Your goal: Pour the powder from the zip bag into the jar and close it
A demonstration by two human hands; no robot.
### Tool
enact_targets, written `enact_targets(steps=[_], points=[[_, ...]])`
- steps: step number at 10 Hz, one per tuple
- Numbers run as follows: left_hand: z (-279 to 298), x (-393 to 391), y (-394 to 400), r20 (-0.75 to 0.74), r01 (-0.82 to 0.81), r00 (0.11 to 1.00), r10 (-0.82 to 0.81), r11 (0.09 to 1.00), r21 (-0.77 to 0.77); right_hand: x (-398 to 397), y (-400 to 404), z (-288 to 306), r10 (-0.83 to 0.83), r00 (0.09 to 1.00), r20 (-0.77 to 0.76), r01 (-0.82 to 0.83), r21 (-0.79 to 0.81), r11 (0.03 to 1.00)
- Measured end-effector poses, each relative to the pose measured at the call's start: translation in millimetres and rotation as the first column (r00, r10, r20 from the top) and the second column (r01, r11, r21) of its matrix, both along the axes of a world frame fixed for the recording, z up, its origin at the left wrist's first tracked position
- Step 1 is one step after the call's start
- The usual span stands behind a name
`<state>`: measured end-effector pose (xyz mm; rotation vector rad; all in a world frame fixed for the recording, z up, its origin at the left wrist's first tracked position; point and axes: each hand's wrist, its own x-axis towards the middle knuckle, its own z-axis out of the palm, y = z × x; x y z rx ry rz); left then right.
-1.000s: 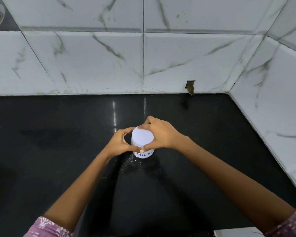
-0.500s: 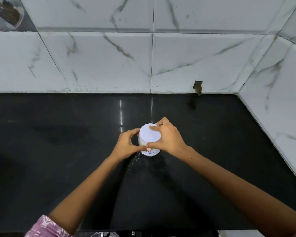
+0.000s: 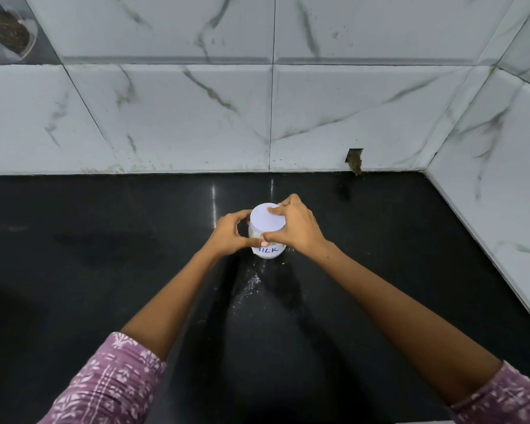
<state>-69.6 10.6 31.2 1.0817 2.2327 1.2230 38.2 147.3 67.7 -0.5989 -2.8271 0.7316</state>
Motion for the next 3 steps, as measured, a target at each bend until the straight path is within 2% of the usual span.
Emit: enact_targets(steps=[2,3], points=[[-11,-7,6,-0.003,0.007,1.000,-0.007,0.997,-0.075,-1,-3,-14,-0.044,0.999,-0.021,0.043,-0.052,0.998],[-8,-6,3,-0.048,0.048,0.997,-0.054,0.992,-0.120,4,-12,-17,-0.060,0.996,-0.064,0.060,-0.012,0.998]])
